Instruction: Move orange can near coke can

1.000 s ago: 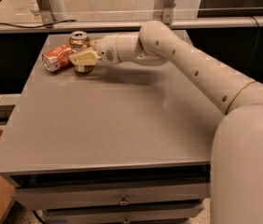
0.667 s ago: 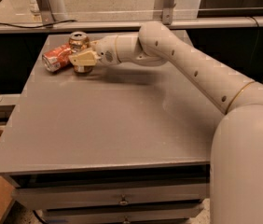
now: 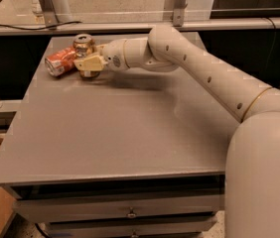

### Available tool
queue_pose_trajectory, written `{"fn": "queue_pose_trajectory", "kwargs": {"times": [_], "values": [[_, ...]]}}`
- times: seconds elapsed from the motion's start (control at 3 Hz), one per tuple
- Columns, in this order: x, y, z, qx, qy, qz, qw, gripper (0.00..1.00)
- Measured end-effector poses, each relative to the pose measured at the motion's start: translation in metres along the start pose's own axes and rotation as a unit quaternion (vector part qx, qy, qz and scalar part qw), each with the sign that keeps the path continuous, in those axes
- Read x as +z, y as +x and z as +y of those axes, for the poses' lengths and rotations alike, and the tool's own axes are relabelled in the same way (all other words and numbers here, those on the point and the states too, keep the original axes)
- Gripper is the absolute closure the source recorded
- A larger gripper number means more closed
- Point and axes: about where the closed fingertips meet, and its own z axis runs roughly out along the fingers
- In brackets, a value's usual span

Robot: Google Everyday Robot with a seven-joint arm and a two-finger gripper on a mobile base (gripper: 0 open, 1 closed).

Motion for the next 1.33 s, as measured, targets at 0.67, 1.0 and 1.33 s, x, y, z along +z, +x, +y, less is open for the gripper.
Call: {"fn": "queue_pose_trajectory", "kwargs": {"times": [0.67, 1.0, 1.33], "values": [[0.000, -0.001, 0.000, 0.000, 0.000, 0.000, 1.0000, 0.13], [-0.010, 0.010, -0.001, 0.009, 0.007, -0.002, 0.9999, 0.00], [-0.022, 0.016, -0.002, 0.016, 0.014, -0.004, 0.9998, 0.00]]}}
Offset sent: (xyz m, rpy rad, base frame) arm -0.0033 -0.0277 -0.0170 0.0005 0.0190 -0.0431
